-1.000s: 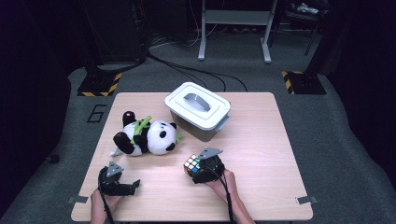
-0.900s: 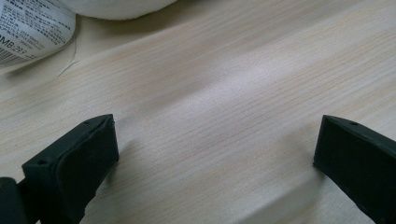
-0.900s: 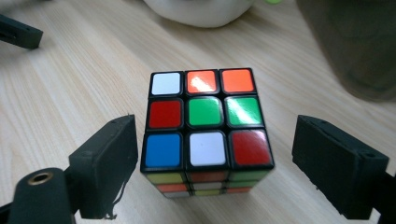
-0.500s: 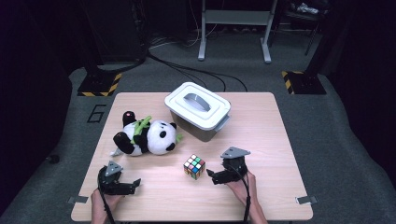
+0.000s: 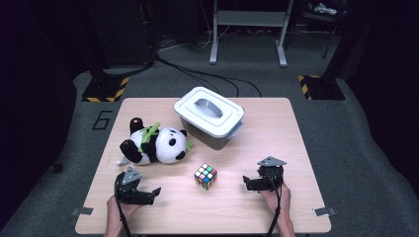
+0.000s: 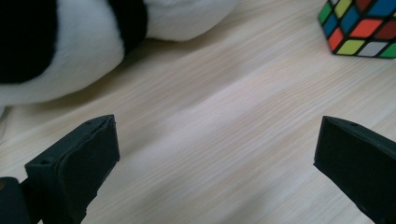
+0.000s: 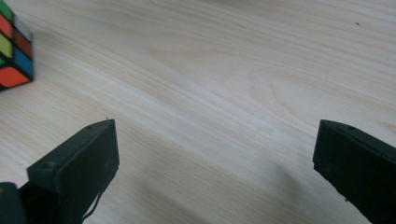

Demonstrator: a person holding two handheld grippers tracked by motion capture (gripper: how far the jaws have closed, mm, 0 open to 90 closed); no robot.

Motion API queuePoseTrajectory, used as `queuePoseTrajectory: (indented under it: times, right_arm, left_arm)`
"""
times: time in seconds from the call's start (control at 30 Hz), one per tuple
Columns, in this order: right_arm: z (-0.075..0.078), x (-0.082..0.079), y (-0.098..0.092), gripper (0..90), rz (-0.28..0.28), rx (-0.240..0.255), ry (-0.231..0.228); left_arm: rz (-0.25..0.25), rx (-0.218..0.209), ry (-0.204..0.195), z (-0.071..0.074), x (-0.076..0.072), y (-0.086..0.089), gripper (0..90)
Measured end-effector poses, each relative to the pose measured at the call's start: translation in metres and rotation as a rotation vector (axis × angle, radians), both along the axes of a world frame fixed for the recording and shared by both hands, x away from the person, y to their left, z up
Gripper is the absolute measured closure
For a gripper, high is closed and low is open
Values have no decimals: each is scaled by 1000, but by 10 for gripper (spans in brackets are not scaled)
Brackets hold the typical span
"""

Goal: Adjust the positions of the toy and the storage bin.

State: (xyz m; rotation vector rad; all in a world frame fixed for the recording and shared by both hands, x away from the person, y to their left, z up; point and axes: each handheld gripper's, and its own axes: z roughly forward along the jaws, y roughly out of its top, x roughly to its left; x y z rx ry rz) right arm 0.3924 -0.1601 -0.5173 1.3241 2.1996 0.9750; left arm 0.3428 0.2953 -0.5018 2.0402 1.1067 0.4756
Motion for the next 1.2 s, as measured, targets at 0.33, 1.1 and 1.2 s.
queuePoseTrajectory:
  times: [0.33, 1.1, 1.2]
  right_arm:
    - [-9, 5, -6, 0, -21, -34, 21]
    - [-12, 6, -7, 0, -35, -31, 10]
    - [-12, 6, -6, 0, -37, -30, 10]
  left_arm:
    - [-75, 10, -20, 10, 9, -36, 0]
    - [-194, 4, -18, 24, 26, -99, 0]
    - [-206, 9, -19, 24, 28, -106, 0]
